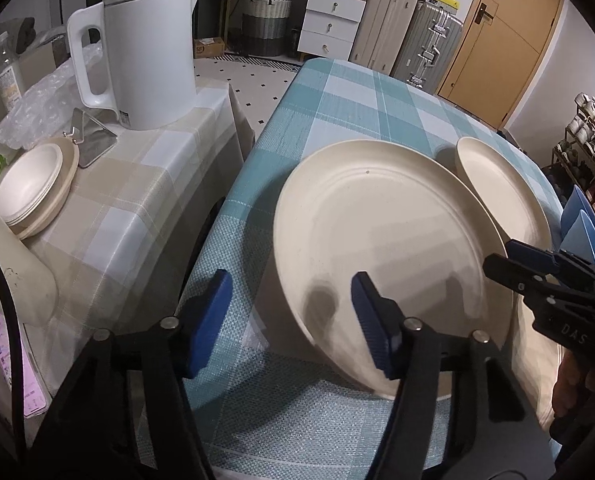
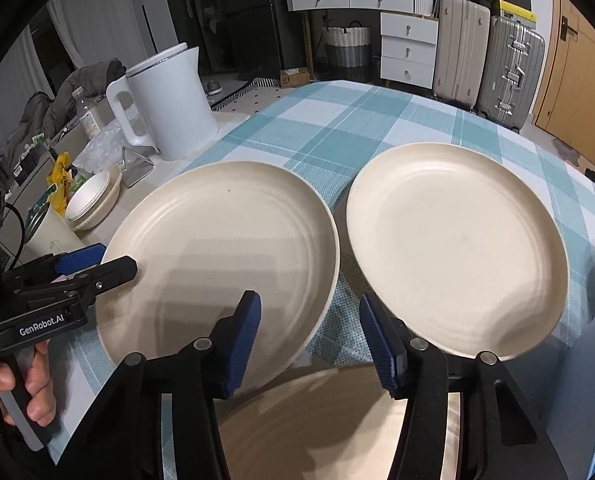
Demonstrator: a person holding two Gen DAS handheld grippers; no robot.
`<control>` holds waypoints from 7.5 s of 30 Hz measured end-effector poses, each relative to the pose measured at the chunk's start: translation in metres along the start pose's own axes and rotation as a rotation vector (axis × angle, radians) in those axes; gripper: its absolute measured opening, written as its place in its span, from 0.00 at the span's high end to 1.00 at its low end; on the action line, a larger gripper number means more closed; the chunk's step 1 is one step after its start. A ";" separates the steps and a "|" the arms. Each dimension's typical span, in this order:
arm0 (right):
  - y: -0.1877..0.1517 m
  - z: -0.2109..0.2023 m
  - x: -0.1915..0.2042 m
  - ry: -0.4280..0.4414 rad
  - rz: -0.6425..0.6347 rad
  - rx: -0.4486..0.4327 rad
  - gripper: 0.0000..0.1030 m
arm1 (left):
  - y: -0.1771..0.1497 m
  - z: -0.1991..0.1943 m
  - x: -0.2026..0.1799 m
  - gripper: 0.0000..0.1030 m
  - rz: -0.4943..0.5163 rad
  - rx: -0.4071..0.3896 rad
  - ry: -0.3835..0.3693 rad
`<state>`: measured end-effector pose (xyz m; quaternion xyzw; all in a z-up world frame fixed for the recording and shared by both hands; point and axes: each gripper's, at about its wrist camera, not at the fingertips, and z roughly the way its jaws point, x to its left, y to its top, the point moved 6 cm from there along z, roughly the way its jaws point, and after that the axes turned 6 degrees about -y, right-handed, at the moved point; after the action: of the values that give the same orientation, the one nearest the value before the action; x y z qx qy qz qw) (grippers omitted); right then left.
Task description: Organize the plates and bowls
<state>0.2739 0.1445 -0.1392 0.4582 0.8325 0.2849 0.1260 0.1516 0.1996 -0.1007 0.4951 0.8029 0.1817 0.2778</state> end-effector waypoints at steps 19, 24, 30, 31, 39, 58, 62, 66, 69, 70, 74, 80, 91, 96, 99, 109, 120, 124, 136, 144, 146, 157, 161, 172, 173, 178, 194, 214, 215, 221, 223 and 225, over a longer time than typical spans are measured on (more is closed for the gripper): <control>0.001 0.008 -0.003 -0.062 0.014 0.010 0.86 | -0.003 0.002 -0.006 0.85 0.013 0.006 -0.008; 0.001 0.005 -0.001 -0.071 -0.005 -0.002 0.87 | -0.001 -0.003 -0.006 0.85 0.020 -0.003 -0.002; 0.002 -0.003 -0.001 -0.077 -0.005 -0.016 0.87 | 0.001 -0.013 -0.010 0.85 0.039 -0.025 0.003; 0.002 -0.005 -0.001 -0.078 -0.003 -0.020 0.87 | 0.001 -0.015 -0.011 0.85 0.041 -0.029 0.003; 0.004 -0.023 -0.003 -0.087 0.008 -0.047 0.87 | 0.003 -0.031 -0.022 0.85 0.062 -0.050 -0.009; -0.013 -0.074 -0.023 -0.137 0.060 -0.097 0.87 | 0.000 -0.060 -0.070 0.84 0.156 -0.072 -0.048; -0.019 -0.083 -0.032 -0.151 0.077 -0.102 0.87 | -0.003 -0.064 -0.083 0.84 0.181 -0.069 -0.061; -0.024 -0.092 -0.039 -0.164 0.096 -0.105 0.87 | -0.008 -0.067 -0.094 0.84 0.203 -0.064 -0.079; -0.029 -0.099 -0.045 -0.174 0.113 -0.112 0.87 | -0.011 -0.071 -0.102 0.84 0.219 -0.063 -0.090; -0.031 -0.102 -0.047 -0.179 0.118 -0.114 0.87 | -0.011 -0.072 -0.105 0.84 0.224 -0.063 -0.093; -0.038 -0.112 -0.053 -0.191 0.136 -0.121 0.87 | -0.015 -0.077 -0.115 0.84 0.249 -0.062 -0.107; -0.049 -0.126 -0.061 -0.207 0.166 -0.129 0.87 | -0.019 -0.083 -0.129 0.84 0.286 -0.060 -0.117; -0.068 -0.145 -0.072 -0.237 0.202 -0.126 0.87 | -0.031 -0.085 -0.149 0.84 0.355 -0.027 -0.132; -0.077 -0.148 -0.077 -0.243 0.225 -0.122 0.87 | -0.037 -0.083 -0.156 0.84 0.382 -0.014 -0.139; -0.083 -0.150 -0.079 -0.250 0.234 -0.119 0.87 | -0.040 -0.082 -0.159 0.84 0.394 -0.003 -0.143; -0.100 -0.152 -0.082 -0.261 0.263 -0.116 0.87 | -0.050 -0.072 -0.165 0.83 0.430 0.031 -0.150; -0.113 -0.154 -0.084 -0.267 0.284 -0.108 0.87 | -0.059 -0.064 -0.173 0.82 0.492 0.057 -0.133; -0.115 -0.154 -0.083 -0.270 0.283 -0.106 0.87 | -0.062 -0.062 -0.174 0.82 0.509 0.063 -0.127; -0.121 -0.152 -0.081 -0.273 0.284 -0.097 0.87 | -0.070 -0.062 -0.177 0.81 0.563 0.086 -0.109; -0.122 -0.148 -0.082 -0.278 0.289 -0.083 0.87 | -0.073 -0.058 -0.179 0.81 0.587 0.103 -0.104; -0.124 -0.147 -0.083 -0.282 0.289 -0.080 0.87 | -0.075 -0.056 -0.180 0.80 0.590 0.109 -0.102; -0.127 -0.141 -0.084 -0.298 0.287 -0.056 0.87 | -0.083 -0.045 -0.184 0.79 0.613 0.134 -0.097; -0.129 -0.141 -0.085 -0.301 0.290 -0.050 0.87 | -0.085 -0.042 -0.184 0.78 0.620 0.141 -0.091; -0.137 -0.138 -0.083 -0.318 0.287 -0.035 0.87 | -0.090 -0.036 -0.187 0.78 0.648 0.154 -0.078; -0.137 -0.138 -0.083 -0.319 0.288 -0.034 0.87 | -0.091 -0.036 -0.187 0.78 0.651 0.156 -0.077; -0.139 -0.138 -0.084 -0.322 0.288 -0.028 0.85 | -0.094 -0.033 -0.189 0.77 0.669 0.162 -0.070; -0.145 -0.132 -0.083 -0.368 0.268 -0.019 0.85 | -0.100 -0.027 -0.191 0.75 0.695 0.174 -0.056; -0.146 -0.134 -0.080 -0.339 0.249 -0.022 0.53 | -0.081 -0.028 -0.175 0.48 0.547 0.172 -0.149; -0.144 -0.137 -0.079 -0.333 0.248 -0.033 0.51 | -0.077 -0.031 -0.174 0.38 0.534 0.163 -0.154; -0.132 -0.157 -0.071 -0.304 0.227 -0.087 0.19 | -0.063 -0.047 -0.169 0.15 0.471 0.120 -0.206; -0.127 -0.163 -0.067 -0.295 0.220 -0.102 0.13 | -0.059 -0.049 -0.168 0.02 0.452 0.114 -0.207; -0.122 -0.170 -0.063 -0.300 0.208 -0.124 0.05 | -0.056 -0.052 -0.167 0.01 0.441 0.102 -0.209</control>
<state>0.1441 -0.0197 -0.0775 0.5702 0.7336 0.2756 0.2465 0.1392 0.0239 -0.0472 0.6880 0.6504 0.1449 0.2876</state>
